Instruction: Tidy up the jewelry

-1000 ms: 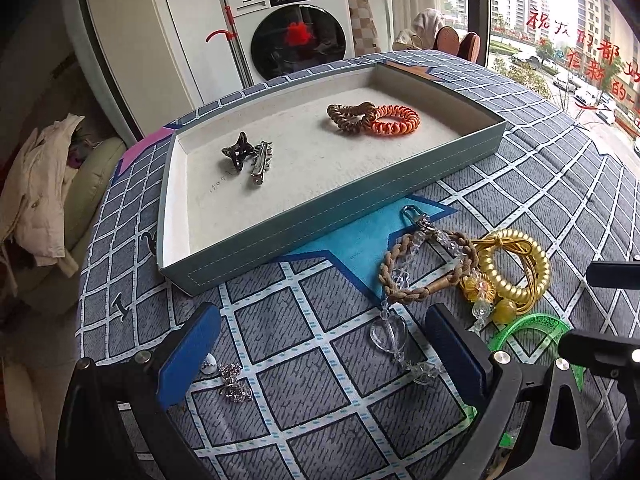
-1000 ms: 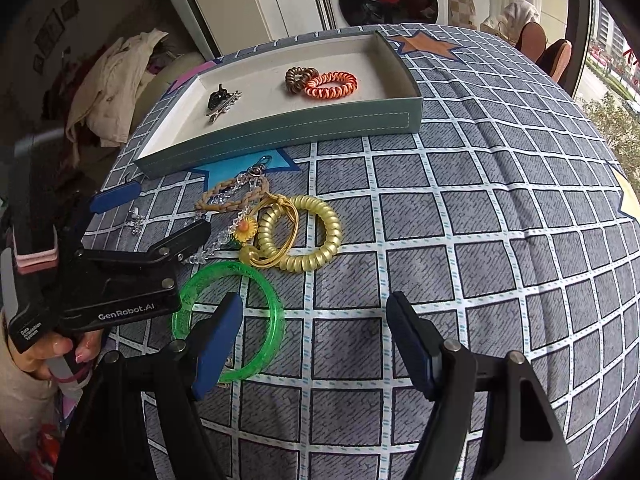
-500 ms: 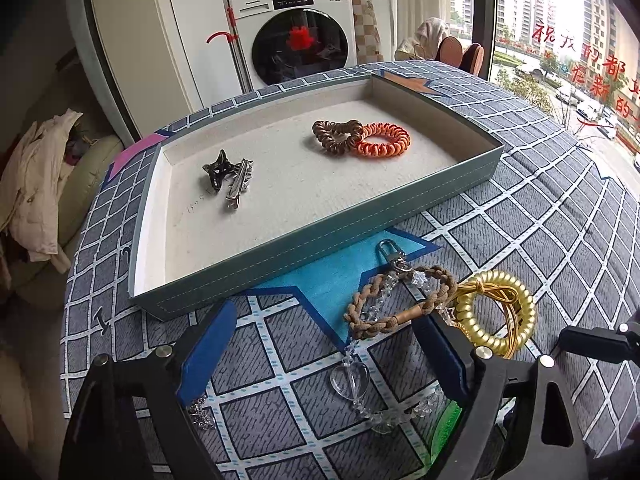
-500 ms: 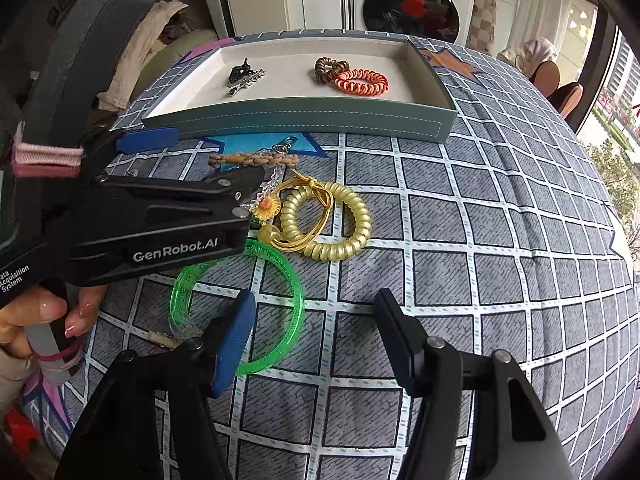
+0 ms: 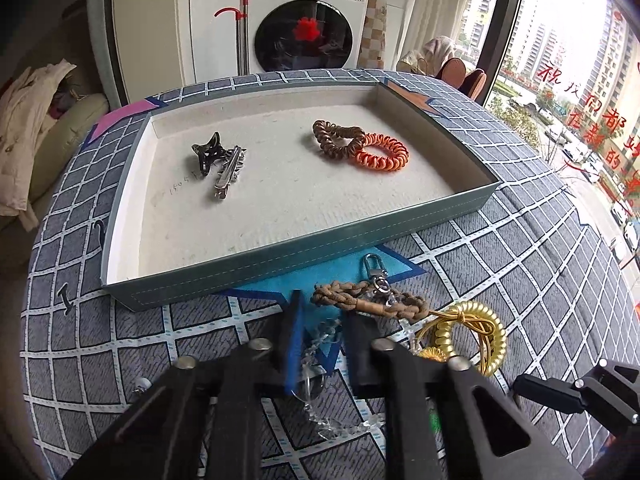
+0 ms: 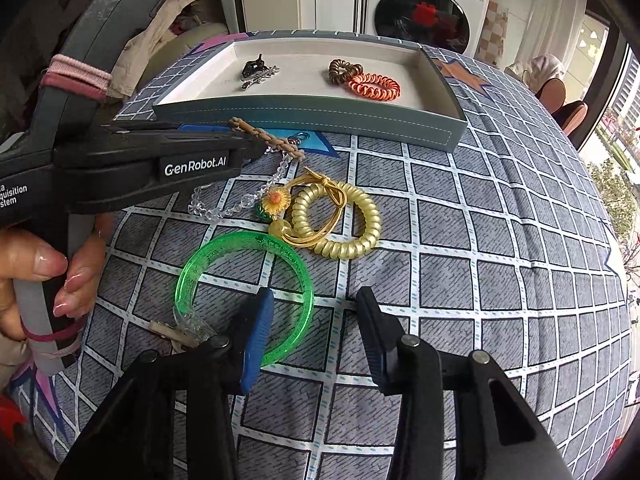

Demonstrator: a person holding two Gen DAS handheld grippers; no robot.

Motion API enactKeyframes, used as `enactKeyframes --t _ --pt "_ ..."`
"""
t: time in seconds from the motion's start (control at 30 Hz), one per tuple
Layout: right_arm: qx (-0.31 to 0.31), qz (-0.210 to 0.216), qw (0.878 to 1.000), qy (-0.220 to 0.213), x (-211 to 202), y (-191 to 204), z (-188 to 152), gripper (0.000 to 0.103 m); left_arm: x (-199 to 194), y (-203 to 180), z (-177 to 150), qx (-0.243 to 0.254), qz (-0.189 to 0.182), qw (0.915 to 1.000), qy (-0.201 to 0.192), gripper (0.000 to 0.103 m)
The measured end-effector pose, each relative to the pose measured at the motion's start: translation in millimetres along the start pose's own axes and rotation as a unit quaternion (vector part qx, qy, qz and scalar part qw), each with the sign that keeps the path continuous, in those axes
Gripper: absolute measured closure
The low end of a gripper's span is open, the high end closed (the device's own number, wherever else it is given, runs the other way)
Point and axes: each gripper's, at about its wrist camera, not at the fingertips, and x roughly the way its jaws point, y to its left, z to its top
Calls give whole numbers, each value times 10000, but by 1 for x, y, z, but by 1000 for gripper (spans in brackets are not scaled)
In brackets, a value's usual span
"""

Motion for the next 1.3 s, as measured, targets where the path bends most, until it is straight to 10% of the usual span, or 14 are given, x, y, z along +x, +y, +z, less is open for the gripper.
enactKeyframes --t 0.2,1.13,1.17,1.2,1.3 --pt "29 42 10000 -58 0 0 0 93 -13 7 1 -330 -376 9985 -244 82" --pt "186 236 9995 -47 0 -7 -2 94 -23 46 -12 -1683 -786 9823 259 79" --pt "183 250 9995 -43 0 -8 -2 94 -23 46 -12 -1685 -752 9825 257 68" --pt "192 269 9994 -40 0 -8 -2 93 -24 47 -12 -1680 -702 9829 262 3" --pt "198 324 9993 -38 0 -8 -2 89 -26 50 -9 -1554 -313 9874 3 0"
